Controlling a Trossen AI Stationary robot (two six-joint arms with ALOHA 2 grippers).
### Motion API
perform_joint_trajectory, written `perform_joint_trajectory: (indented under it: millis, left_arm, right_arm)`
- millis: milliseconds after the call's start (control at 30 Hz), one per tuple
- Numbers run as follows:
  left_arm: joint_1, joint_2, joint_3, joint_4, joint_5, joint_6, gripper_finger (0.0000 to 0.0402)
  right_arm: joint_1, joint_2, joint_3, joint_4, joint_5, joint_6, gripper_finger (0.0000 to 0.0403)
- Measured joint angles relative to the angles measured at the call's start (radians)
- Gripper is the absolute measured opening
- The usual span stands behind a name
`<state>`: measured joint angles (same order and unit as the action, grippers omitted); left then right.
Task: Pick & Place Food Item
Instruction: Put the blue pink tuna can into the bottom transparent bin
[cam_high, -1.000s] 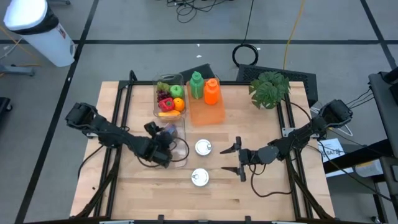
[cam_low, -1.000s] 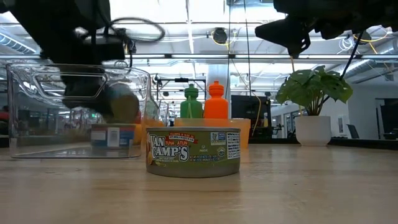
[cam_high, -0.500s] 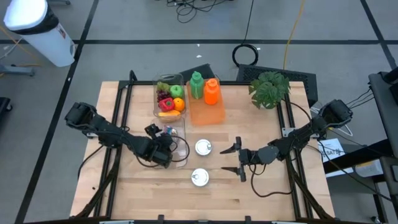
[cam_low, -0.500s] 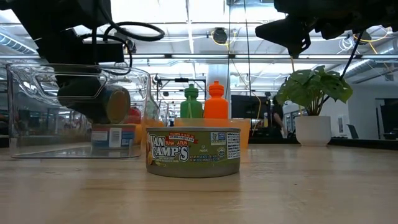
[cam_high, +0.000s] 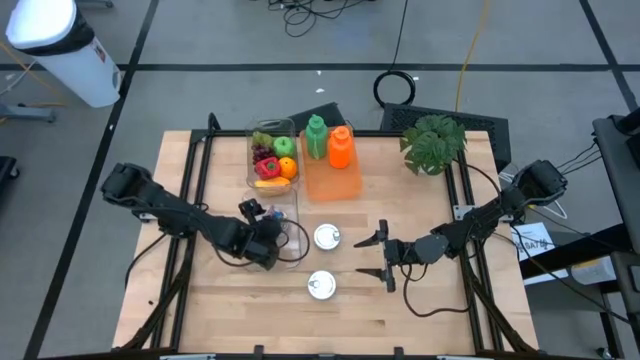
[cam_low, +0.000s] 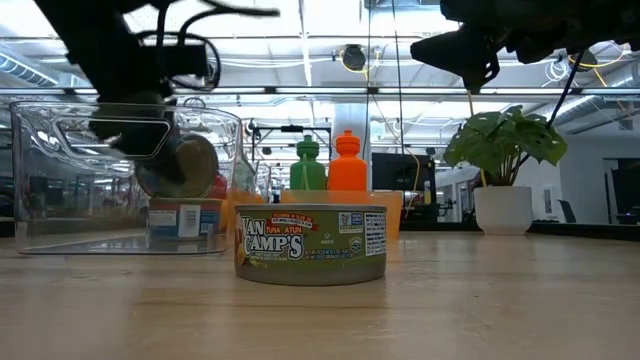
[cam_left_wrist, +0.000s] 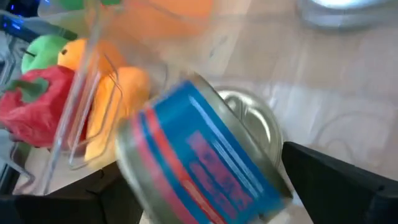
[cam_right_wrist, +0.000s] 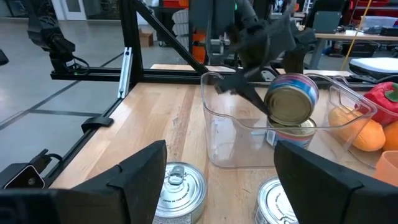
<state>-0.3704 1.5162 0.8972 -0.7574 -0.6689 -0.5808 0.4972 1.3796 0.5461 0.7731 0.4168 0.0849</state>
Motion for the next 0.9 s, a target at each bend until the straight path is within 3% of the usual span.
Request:
perform_joint_trajectory:
  millis: [267, 633, 800, 900]
  left_arm:
    - [0.001, -0.041, 0.025, 0.103, 0.02, -0.13, 0.0369]
    - [0.021, -0.03, 0.025, 0.131, 0.054, -0.1, 0.0353]
    - [0.044, -0.03, 0.025, 0.131, 0.046, -0.137, 0.0335]
    - [0.055, -0.03, 0.025, 0.13, 0.081, -0.184, 0.0301]
  right_arm:
    - [0.0, 0.0, 0.0, -0.003, 0.0, 0.0, 0.0279]
    - [0.0, 0.0, 0.0, -0.001, 0.0, 0.0, 0.0276]
    - [0.0, 0.0, 0.0, -0.002, 0.0, 0.0, 0.0273]
    - [0.0, 0.0, 0.0, -0.003, 0.0, 0.0, 0.0273]
